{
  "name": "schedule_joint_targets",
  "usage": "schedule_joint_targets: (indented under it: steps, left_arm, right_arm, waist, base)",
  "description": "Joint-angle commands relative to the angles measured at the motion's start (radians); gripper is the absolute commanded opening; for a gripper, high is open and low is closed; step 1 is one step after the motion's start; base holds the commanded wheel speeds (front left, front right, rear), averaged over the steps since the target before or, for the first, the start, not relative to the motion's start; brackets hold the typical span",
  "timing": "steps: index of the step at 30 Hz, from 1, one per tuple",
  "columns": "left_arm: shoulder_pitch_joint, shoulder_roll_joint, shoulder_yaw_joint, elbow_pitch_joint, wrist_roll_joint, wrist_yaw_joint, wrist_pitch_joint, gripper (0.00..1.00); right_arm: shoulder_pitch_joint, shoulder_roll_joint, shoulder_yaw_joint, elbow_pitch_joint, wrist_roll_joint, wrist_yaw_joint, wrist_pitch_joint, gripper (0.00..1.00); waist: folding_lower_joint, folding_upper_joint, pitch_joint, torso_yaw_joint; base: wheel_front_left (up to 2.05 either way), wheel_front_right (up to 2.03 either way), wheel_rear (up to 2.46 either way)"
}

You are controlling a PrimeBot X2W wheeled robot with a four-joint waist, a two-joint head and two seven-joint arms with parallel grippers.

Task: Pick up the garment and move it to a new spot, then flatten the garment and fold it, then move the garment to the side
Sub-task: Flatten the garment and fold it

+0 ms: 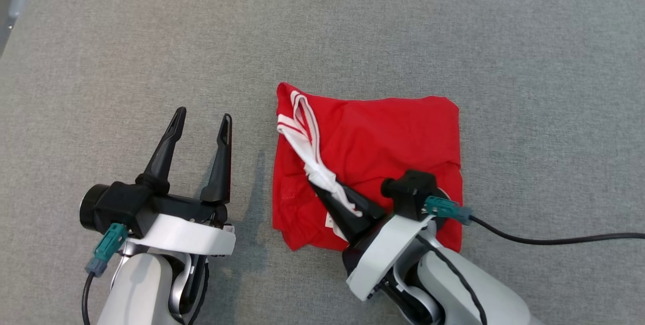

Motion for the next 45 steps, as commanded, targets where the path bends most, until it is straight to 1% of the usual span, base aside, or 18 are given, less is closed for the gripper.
schedule_joint_targets:
  steps: [1, 2, 5, 8, 11, 15, 17, 20, 21, 27, 32, 38, 45]
  left_arm:
    - [-0.019, 0.002, 0.003, 0.006, 0.008, -0.006, -0.005, 1.00]
    - [-0.020, 0.002, 0.004, 0.007, 0.009, -0.008, -0.005, 1.00]
    - [-0.025, 0.002, 0.010, 0.014, 0.013, -0.008, -0.005, 1.00]
    - [-0.032, 0.004, 0.020, 0.013, 0.021, -0.008, -0.004, 1.00]
    - [-0.030, 0.008, 0.034, 0.013, 0.027, -0.003, -0.005, 1.00]
    - [-0.022, 0.011, 0.051, 0.008, 0.033, 0.002, -0.005, 1.00]
    - [-0.018, 0.013, 0.059, 0.004, 0.035, 0.003, -0.005, 1.00]
    - [-0.010, 0.016, 0.069, -0.004, 0.040, 0.009, -0.005, 1.00]
    - [-0.010, 0.016, 0.069, -0.004, 0.040, 0.009, -0.005, 1.00]
    - [0.014, 0.023, 0.107, -0.028, 0.043, 0.030, -0.004, 1.00]
    - [0.052, 0.026, 0.136, -0.046, 0.046, 0.047, -0.005, 1.00]
    - [0.099, 0.024, 0.141, -0.063, 0.052, 0.058, -0.004, 1.00]
    - [0.131, 0.029, 0.132, -0.066, 0.057, 0.067, -0.004, 1.00]
  right_arm:
    - [-0.017, 0.000, 0.020, 0.011, 0.014, 0.001, -0.013, 0.76]
    - [-0.021, 0.000, 0.036, 0.009, 0.045, 0.001, -0.022, 1.00]
    - [-0.047, 0.000, 0.091, -0.016, 0.115, 0.001, -0.049, 1.00]
    - [-0.067, -0.001, 0.126, -0.068, 0.159, 0.001, -0.081, 1.00]
    - [-0.074, -0.023, 0.105, -0.136, 0.166, 0.000, -0.107, 1.00]
    - [-0.030, -0.074, 0.000, -0.242, 0.141, 0.001, -0.120, 1.00]
    - [0.000, -0.105, -0.081, -0.287, 0.116, 0.000, -0.122, 1.00]
    - [0.057, -0.131, -0.209, -0.348, 0.071, 0.001, -0.122, 1.00]
    - [0.057, -0.131, -0.209, -0.348, 0.071, 0.001, -0.122, 1.00]
    - [0.166, -0.168, -0.458, -0.413, -0.030, 0.001, -0.122, 1.00]
    - [0.254, -0.200, -0.619, -0.414, -0.127, 0.000, -0.099, 1.00]
    - [0.345, -0.210, -0.719, -0.395, -0.200, 0.000, -0.069, 1.00]
    - [0.402, -0.203, -0.758, -0.380, -0.224, 0.000, -0.056, 1.00]
  waist:
    - [0.0000, 0.0000, 0.002, -0.004]
    - [0.0000, 0.0000, 0.004, -0.007]
    - [0.0000, 0.0000, 0.007, -0.019]
    - [0.0000, 0.0000, 0.008, -0.037]
    - [0.0000, 0.0000, 0.005, -0.059]
    - [0.0000, 0.0000, -0.007, -0.083]
    - [0.0000, 0.0000, -0.012, -0.092]
    - [0.0000, 0.0000, -0.019, -0.105]
    - [0.0000, 0.0000, -0.019, -0.105]
    - [0.0000, 0.0000, -0.045, -0.129]
    - [0.0000, 0.0000, -0.077, -0.143]
    - [0.0000, 0.0000, -0.098, -0.145]
    - [0.0000, 0.0000, -0.113, -0.140]
  base:
    - [0.00, 0.00, 0.00]
    - [0.00, 0.00, 0.00]
    - [0.00, 0.00, 0.00]
    - [0.00, 0.00, 0.00]
    - [0.00, 0.00, 0.00]
    - [0.00, 0.00, 0.00]
    - [0.00, 0.00, 0.00]
    - [0.00, 0.00, 0.00]
    - [0.00, 0.00, 0.00]
    - [0.00, 0.00, 0.00]
    - [0.00, 0.00, 0.00]
    - [0.00, 0.00, 0.00]
    - [0.00, 0.00, 0.00]
